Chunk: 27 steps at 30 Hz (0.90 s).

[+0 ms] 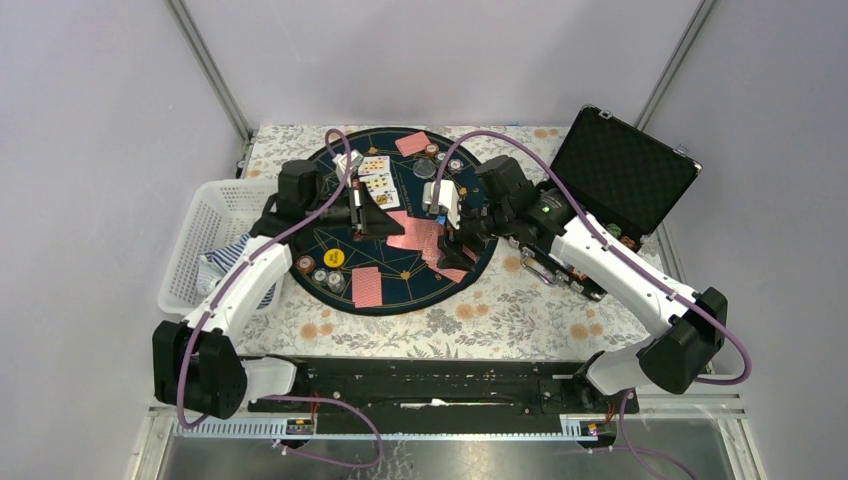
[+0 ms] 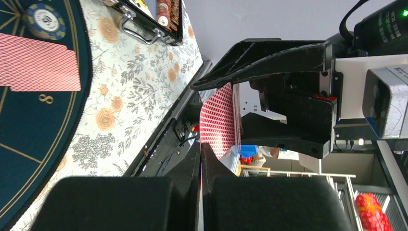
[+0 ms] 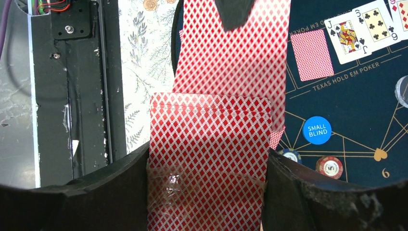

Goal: Distribute texas hold em gaming equipment

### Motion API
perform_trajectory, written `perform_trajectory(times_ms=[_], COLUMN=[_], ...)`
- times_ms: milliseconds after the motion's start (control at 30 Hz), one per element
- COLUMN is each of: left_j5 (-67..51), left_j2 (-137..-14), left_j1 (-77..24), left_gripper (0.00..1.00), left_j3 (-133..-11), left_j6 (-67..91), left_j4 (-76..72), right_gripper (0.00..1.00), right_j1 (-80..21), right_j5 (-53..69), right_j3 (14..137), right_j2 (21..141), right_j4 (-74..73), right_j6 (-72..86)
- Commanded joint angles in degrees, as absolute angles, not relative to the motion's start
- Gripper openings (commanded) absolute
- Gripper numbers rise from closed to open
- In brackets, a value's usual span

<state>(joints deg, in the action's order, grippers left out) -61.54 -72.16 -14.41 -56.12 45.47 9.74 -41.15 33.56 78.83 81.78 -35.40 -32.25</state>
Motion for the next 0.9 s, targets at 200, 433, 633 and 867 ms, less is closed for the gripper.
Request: perform_trajectory(times_ms=[200,433,633,867], left_j5=[-61.31,-55.96,-47.73,-39.37], left_j2=[-65.42,-65.20,-70.89,-77.74], left_j1=[-5.74,-0.27,-1.23,-6.07], left_gripper=[0.00,0.00,0.00,0.00], left_j3=[-51.83,-47.08,-38.90,-34.77], left_j6=[45.52,47.75,49.84,52.34], left_j4=[9.13,5.24,-3.73,-16.27], right_gripper=[0.00,0.00,0.00,0.00], right_j1=[-40.91,-40.36,-40.22,-40.22], right_j5=[33.26,34.46,35.21,34.27], right_j3=[79.84,80.95,81.41,80.52], right_j2=[78.94,78.57,78.79,79.08], right_j4=[-31.61,-31.13,-30.77,-31.23], right_j6=[-29.98,-28.09,-27.01,-27.89])
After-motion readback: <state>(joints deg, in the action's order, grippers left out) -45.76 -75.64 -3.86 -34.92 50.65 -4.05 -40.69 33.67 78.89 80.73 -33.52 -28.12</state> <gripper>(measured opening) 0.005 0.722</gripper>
